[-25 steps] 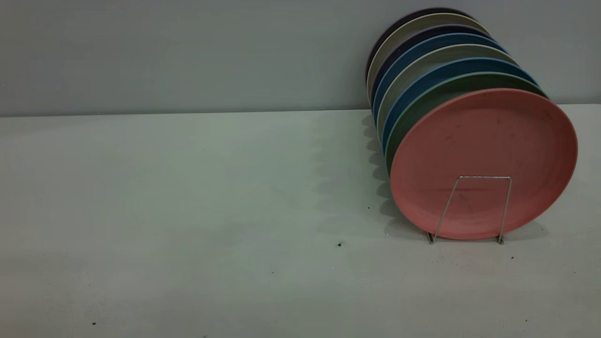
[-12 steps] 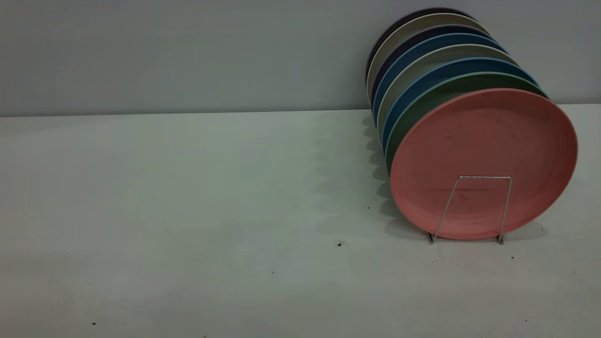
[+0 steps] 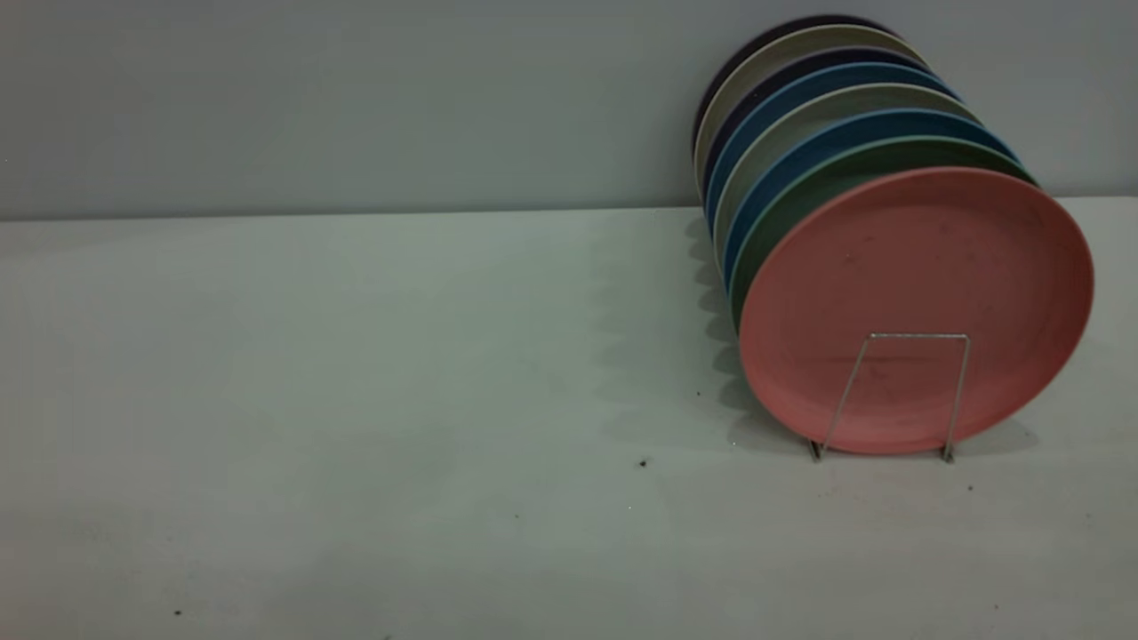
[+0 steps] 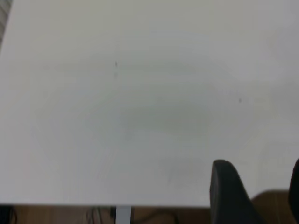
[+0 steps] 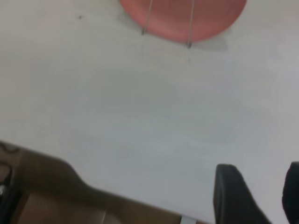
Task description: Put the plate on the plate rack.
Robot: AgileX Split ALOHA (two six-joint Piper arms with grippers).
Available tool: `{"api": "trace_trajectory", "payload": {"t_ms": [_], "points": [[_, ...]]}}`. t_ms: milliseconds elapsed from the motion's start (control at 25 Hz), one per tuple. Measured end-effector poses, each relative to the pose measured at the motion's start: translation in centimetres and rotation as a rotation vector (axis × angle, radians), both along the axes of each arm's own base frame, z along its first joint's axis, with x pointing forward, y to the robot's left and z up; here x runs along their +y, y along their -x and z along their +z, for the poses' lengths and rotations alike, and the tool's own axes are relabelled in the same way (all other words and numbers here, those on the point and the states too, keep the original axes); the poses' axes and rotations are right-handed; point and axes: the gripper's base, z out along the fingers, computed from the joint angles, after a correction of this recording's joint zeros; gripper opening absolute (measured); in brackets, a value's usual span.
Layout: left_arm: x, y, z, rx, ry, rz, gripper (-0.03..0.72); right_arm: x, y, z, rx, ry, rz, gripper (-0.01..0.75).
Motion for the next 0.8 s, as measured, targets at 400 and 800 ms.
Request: {"api": "trace_trajectory", "payload": {"t_ms": [400,800], "points": [[-0.1,1.0,-0.1,-0.071,-0.006,0.001,0.36,0.0,2.1,0.0,-0.144,0.0,0.0,0.28],[0.0,1.0,-0.1,-0.072,-0.004,-0.045,0.36,0.1,2.1,0.0,-0.144,-0.001,-0.021,0.28]]}}
